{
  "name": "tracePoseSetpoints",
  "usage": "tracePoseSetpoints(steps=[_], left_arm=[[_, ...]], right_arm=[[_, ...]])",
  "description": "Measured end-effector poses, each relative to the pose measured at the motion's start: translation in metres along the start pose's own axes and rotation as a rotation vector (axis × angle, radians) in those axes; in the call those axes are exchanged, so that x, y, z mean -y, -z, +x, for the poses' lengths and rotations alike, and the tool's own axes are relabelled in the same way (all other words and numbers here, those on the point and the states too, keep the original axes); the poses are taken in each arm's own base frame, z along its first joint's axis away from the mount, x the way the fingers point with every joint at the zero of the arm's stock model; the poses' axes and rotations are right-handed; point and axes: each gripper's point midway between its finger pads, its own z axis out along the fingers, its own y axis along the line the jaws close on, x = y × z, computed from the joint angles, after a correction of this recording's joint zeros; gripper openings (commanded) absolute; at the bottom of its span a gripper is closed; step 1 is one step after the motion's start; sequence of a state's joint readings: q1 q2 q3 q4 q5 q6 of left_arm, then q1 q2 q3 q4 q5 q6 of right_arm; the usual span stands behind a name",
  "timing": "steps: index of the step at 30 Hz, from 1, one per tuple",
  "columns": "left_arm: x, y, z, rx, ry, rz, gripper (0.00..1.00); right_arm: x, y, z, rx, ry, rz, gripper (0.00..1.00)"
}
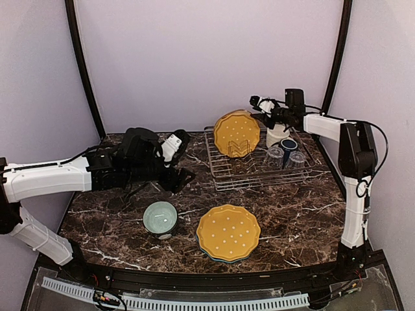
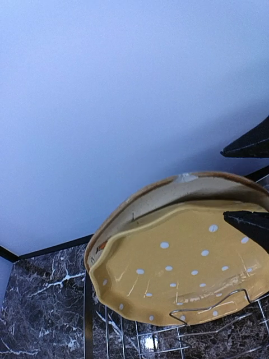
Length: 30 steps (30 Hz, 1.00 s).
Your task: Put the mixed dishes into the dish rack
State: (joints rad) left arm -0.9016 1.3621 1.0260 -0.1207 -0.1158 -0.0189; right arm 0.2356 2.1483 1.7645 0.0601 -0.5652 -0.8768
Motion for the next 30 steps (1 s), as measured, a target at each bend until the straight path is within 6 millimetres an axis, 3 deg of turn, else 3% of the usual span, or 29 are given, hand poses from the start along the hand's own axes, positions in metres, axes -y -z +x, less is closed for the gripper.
tracePoseSetpoints(steps=[7, 12, 15, 18, 21, 24, 27, 30], left_arm=[[0.0, 0.0, 0.0, 0.001, 0.0, 0.0, 0.78], [0.0, 0.0, 0.003, -0.012, -0.001, 0.002, 0.78], [0.003, -0.001, 0.01, -0.049, -0.005, 0.017, 0.78], [0.01, -0.01, 0.016, -0.098, -0.008, 0.051, 0.78], [0.021, -0.023, 0.026, -0.157, -0.008, 0.107, 0.78], [0.032, -0.035, 0.041, -0.223, 0.003, 0.159, 0.77], [0.041, -0.047, 0.056, -0.292, 0.016, 0.201, 0.77], [0.05, -0.06, 0.068, -0.352, 0.028, 0.243, 0.75]], right_arm=[[0.014, 0.004, -0.007, 0.004, -0.003, 0.053, 0.37], [0.008, 0.03, -0.023, -0.009, -0.076, 0.071, 0.5], [0.001, 0.057, -0.044, -0.033, -0.16, 0.091, 0.54], [-0.016, 0.084, -0.085, -0.037, -0.266, 0.097, 0.56], [-0.049, 0.101, -0.121, -0.044, -0.353, 0.078, 0.58], [-0.106, 0.104, -0.13, -0.121, -0.455, 0.003, 0.58], [-0.171, 0.107, -0.111, -0.25, -0.559, -0.098, 0.58], [-0.238, 0.121, -0.077, -0.42, -0.667, -0.201, 0.58]])
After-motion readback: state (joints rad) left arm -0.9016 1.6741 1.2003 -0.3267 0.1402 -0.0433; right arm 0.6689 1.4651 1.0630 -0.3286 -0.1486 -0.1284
